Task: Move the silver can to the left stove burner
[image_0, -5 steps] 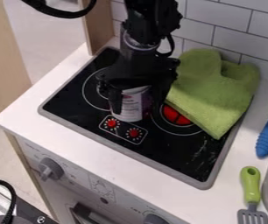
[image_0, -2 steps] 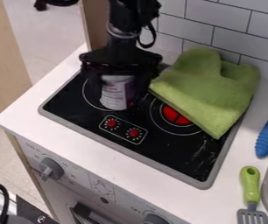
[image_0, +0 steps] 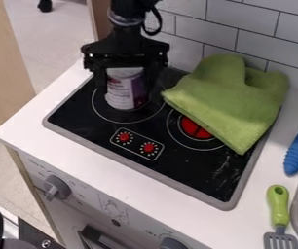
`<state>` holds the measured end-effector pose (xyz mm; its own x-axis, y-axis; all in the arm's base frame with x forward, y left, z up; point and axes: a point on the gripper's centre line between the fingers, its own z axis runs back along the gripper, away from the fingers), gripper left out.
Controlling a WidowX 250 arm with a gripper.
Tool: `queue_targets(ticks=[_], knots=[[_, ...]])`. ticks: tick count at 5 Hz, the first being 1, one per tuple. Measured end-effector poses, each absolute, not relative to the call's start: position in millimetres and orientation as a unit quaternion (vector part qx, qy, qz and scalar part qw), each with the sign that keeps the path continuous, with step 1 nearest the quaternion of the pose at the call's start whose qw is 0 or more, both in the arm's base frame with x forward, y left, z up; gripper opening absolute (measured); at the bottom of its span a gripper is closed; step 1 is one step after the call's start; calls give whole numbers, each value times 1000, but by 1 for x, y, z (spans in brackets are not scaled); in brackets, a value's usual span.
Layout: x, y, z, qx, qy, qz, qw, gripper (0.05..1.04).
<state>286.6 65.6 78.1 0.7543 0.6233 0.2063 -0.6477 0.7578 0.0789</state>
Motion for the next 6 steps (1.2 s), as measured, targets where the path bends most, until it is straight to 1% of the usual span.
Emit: queue_targets(ticks=[1,2,3,4,5,6], knots=[[295,72,80,72,-84,355,928,998],[296,72,80,70,-85,351,930,998],[291,69,76,63,-79,341,935,998],[275,61,90,49,-70,326,942,998],[257,55,97,41,-57,295,953,998],[245,57,101,49,-45,245,967,998]])
